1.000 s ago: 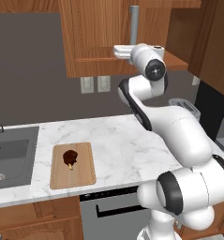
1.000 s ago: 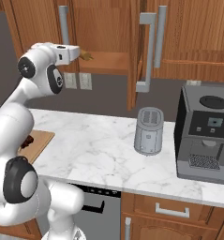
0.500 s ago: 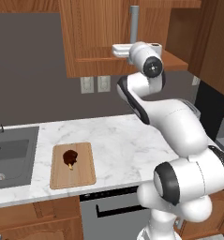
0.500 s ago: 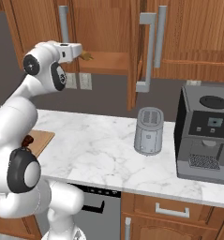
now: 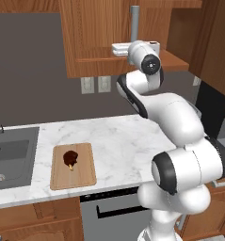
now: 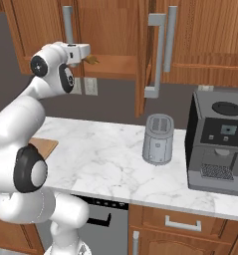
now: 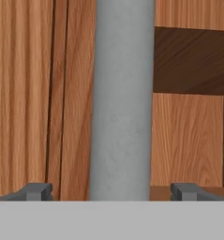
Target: Open the cabinet, retrieve the rolling pin, and place it next to the meat on the cutting board to prepare for tenderizing.
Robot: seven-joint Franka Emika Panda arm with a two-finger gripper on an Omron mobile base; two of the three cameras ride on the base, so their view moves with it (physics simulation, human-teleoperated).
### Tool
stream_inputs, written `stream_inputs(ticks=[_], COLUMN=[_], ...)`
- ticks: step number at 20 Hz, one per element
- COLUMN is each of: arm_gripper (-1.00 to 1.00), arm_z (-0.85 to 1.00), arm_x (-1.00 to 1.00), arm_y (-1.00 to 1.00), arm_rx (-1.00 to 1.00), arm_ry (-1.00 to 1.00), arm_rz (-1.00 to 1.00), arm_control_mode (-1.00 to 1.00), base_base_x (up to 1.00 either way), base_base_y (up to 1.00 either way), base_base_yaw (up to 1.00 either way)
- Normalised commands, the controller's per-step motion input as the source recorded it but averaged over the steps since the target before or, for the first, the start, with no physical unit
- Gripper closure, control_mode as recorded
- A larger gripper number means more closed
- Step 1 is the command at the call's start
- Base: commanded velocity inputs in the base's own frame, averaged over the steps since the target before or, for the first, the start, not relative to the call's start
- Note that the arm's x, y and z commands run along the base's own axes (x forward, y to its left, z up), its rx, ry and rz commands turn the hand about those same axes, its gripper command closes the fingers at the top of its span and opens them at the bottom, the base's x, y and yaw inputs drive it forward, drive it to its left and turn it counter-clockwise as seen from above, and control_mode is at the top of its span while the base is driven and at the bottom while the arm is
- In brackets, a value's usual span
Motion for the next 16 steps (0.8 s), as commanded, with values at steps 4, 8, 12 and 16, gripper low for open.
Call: stream_inputs(ticks=[4,8,12,16], arm_gripper=[-1.0,-1.0,1.0,1.0], arm_z=[-0.07,-0.08,-0.08,-0.03], arm_x=[0.34,0.34,0.34,0.31], arm_y=[0.0,0.0,0.0,0.0], arm_rx=[-0.01,0.0,0.0,0.0], arm_ry=[0.0,0.0,0.0,0.02], arm_rz=[0.0,0.0,0.0,0.0], arm_control_mode=[-1.0,-1.0,-1.0,-1.0], base_base_x=[0.0,0.0,0.0,0.0], base_base_y=[0.0,0.0,0.0,0.0], base_base_yaw=[0.0,0.0,0.0,0.0])
